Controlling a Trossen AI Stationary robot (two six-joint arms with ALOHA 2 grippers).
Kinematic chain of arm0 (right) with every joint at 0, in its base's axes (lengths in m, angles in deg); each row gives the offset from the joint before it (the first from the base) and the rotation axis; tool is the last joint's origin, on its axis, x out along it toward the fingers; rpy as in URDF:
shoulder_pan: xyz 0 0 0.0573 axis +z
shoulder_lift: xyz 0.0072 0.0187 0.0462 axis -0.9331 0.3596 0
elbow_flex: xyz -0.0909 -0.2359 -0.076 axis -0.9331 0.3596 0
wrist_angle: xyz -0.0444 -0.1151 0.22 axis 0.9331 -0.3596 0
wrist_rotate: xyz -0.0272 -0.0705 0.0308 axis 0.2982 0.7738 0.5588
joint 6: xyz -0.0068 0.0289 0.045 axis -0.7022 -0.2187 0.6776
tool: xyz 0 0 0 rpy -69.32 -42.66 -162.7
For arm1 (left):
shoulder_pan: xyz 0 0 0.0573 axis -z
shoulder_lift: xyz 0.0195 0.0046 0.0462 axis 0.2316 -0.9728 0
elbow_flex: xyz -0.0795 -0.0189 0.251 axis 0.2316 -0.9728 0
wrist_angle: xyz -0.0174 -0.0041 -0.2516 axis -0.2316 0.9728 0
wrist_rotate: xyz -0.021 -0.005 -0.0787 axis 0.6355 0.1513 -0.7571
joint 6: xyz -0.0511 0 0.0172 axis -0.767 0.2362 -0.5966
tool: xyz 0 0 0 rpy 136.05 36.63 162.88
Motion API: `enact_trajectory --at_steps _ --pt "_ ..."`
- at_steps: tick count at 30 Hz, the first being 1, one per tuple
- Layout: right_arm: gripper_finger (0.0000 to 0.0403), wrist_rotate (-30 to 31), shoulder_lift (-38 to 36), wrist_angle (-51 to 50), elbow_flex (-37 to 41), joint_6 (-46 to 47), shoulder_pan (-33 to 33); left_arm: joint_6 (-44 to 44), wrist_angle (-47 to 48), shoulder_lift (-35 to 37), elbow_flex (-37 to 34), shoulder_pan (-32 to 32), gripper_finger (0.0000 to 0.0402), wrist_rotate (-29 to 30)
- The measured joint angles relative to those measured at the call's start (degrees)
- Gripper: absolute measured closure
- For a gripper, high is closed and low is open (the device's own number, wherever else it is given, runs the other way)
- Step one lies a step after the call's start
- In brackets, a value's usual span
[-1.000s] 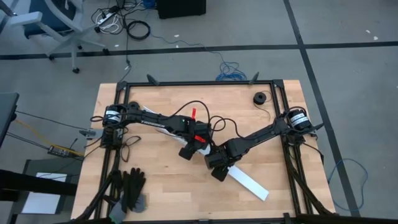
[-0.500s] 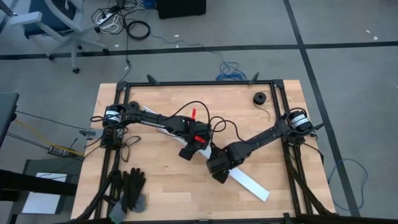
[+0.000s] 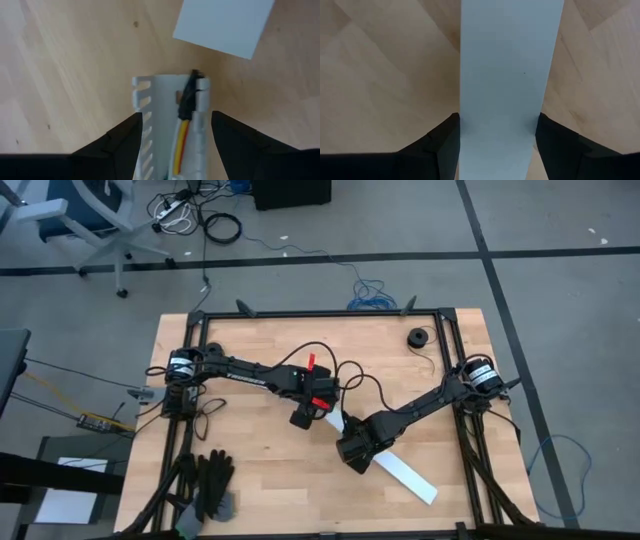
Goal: Ziptie cables
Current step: Close the white cable duct
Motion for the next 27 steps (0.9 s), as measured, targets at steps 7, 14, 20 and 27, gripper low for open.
enact_trajectory --at_steps 7,14,20,27 --pt "0.0189 0.66 0.00 0.18 0.49 1.67 1.69 0.07 -0.48 0.00 0.00 0.07 0.0188 -0.32" --pt "0.0189 4.55 0.00 0.26 0.51 4.82 3.51 0.20 -0.49 0.91 0.00 0.05 0.0188 -0.34" --pt "0.0188 9.17 0.00 0.86 0.51 8.39 5.01 -1.19 -3.73 4.26 0.00 -0.30 0.0188 -4.37" --pt "0.0184 14.65 0.00 2.35 0.54 10.04 5.93 -4.22 -5.42 8.07 -1.47 -1.03 0.0188 -7.52"
